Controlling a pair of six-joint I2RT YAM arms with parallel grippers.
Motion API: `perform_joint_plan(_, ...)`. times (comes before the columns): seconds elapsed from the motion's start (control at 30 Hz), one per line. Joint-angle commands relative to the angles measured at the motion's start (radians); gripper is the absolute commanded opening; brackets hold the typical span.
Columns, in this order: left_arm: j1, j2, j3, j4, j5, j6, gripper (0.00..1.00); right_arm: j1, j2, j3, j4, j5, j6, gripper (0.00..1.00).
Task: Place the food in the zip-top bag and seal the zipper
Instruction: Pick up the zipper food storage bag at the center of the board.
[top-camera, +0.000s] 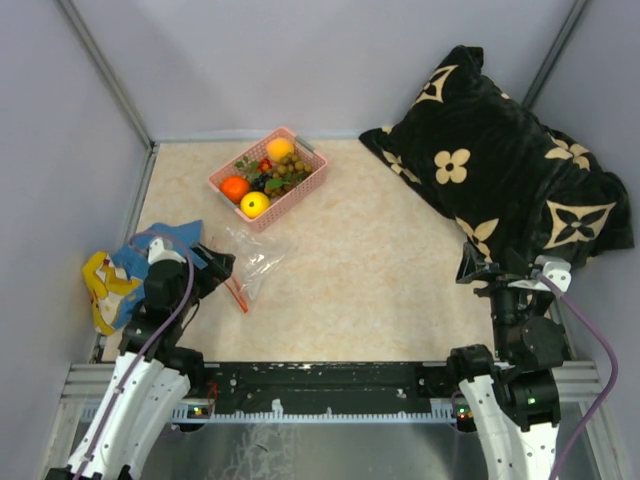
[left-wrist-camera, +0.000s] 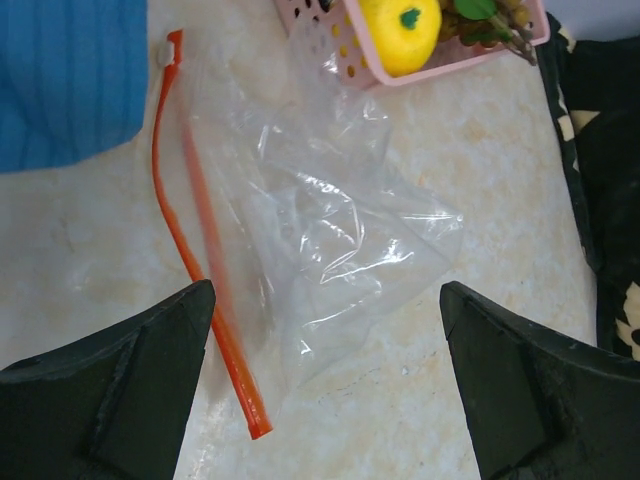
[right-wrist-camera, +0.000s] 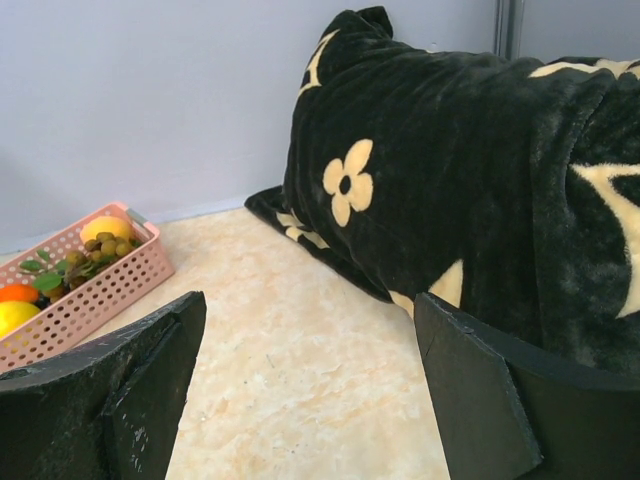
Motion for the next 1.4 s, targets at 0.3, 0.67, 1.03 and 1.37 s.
perform_joint_plan(0.3, 0.007, 0.124, -0.196, 0.252, -0.001, -0.099, 0.89, -0.014, -0.023, 0.020, 0.028, -0.034, 0.002, 0.85)
perform_joint_plan(0.67, 0.007, 0.148, -0.222, 0.341, 0.067, -0.027, 0.22, -0.006, -0.022, 0.020, 0.027, -0.112, -0.002, 0.86)
perform_joint_plan(1.03, 0.005, 0.106, -0.182, 0.342, 0.249, -0.001, 0.00, -0.007, 0.038, 0.044, 0.020, -0.263, 0.039, 0.86)
perform_joint_plan(1.37, -0.021, 0.176, -0.033, 0.333, 0.410, 0.021, 0.00, -0.006, 0.198, -0.059, 0.128, -0.496, 0.133, 0.85)
